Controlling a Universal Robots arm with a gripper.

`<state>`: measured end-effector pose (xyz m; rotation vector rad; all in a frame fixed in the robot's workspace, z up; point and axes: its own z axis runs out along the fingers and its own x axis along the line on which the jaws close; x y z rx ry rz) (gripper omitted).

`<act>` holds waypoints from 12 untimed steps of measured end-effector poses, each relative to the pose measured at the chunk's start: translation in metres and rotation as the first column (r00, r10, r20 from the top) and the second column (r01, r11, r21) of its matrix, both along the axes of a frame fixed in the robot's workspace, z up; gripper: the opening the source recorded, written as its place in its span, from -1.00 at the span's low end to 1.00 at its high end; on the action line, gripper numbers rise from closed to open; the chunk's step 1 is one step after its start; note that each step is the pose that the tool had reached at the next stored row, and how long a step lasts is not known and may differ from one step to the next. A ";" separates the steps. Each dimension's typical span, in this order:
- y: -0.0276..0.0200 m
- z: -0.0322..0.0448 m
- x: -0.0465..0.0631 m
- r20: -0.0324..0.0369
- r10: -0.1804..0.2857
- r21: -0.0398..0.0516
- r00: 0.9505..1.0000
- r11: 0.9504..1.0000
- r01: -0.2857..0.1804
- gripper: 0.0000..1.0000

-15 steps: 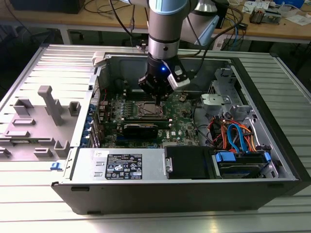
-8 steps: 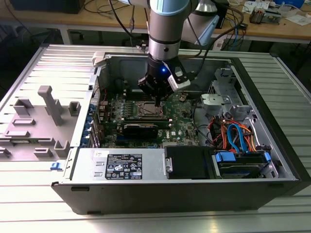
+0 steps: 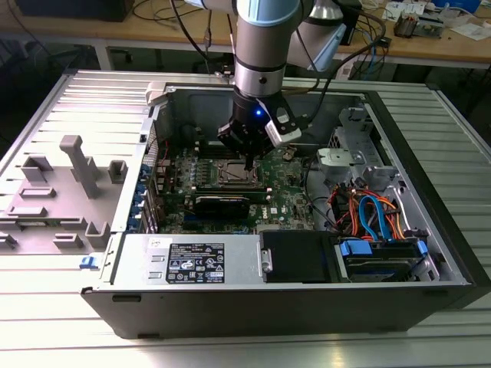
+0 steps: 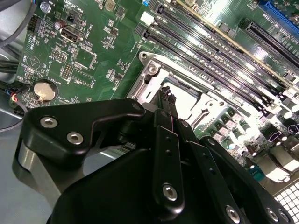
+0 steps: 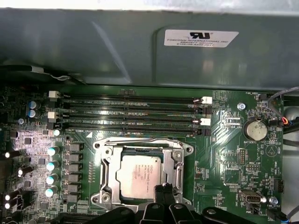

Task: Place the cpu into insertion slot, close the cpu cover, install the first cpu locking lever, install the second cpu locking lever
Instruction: 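Install the second cpu locking lever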

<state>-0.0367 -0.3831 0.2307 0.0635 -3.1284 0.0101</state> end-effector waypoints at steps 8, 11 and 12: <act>-0.0001 0.0000 0.000 0.000 0.000 0.000 1.000 1.000 0.000 -0.79; -0.0002 0.0000 0.000 0.000 0.000 0.000 1.000 1.000 0.000 -0.79; -0.0003 0.0003 0.000 0.000 0.000 0.000 1.000 1.000 0.000 -0.79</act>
